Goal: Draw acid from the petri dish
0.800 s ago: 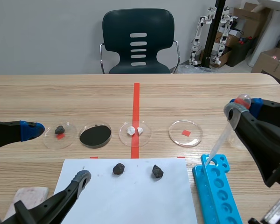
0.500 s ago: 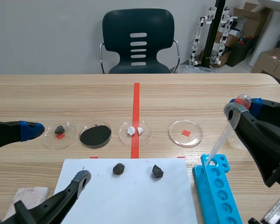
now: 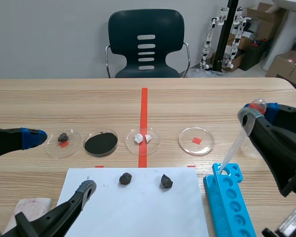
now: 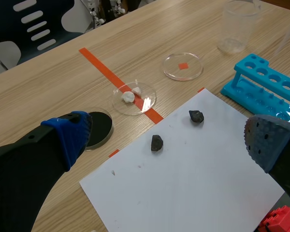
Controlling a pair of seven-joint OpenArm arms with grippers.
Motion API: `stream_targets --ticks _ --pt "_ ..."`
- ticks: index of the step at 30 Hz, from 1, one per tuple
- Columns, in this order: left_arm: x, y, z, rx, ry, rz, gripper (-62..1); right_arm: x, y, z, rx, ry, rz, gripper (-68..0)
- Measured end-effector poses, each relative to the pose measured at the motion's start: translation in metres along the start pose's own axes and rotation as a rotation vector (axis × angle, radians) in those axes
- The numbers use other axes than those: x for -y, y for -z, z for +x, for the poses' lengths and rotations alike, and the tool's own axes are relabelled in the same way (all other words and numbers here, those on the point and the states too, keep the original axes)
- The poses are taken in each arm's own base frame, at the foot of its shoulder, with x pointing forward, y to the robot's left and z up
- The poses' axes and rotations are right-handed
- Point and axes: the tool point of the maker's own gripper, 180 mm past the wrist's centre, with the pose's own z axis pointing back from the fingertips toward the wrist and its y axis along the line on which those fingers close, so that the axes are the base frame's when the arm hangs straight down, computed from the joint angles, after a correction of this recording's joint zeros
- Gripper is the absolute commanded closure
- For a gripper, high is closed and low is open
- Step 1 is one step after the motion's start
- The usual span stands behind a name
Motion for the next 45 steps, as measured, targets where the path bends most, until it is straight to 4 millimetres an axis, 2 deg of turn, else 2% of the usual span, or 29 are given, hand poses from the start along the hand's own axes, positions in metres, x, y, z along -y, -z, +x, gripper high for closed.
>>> stream_targets --ticks 8,13,29,31,36,39,41,45 --pt "0.000 0.000 0.000 0.000 0.000 0.000 -62.3 0.020 0.011 0.004 0.010 -0.059 -0.066 -0.7" --pt "0.000 0.000 0.000 0.000 0.000 0.000 -62.3 0.049 0.021 0.013 0.038 -0.071 -0.178 -0.7" --pt "0.000 0.000 0.000 0.000 0.000 0.000 -62.3 0.093 0.055 0.035 0.063 -0.162 -0.263 -0.7" --pt "0.000 0.000 0.000 0.000 0.000 0.000 -62.3 0.104 0.057 0.029 0.062 -0.138 -0.284 -0.6" --pt "0.000 0.000 0.000 0.000 0.000 0.000 -62.3 0.129 0.058 -0.009 -0.016 -0.067 -0.339 -0.7" --pt "0.000 0.000 0.000 0.000 0.000 0.000 -62.3 0.137 0.057 -0.025 -0.046 -0.051 -0.355 -0.6" --pt "0.000 0.000 0.000 0.000 0.000 0.000 -62.3 0.141 0.057 -0.027 -0.049 -0.047 -0.363 -0.7" --pt "0.000 0.000 0.000 0.000 0.000 0.000 -62.3 0.145 0.062 -0.019 -0.021 -0.059 -0.365 -0.7"
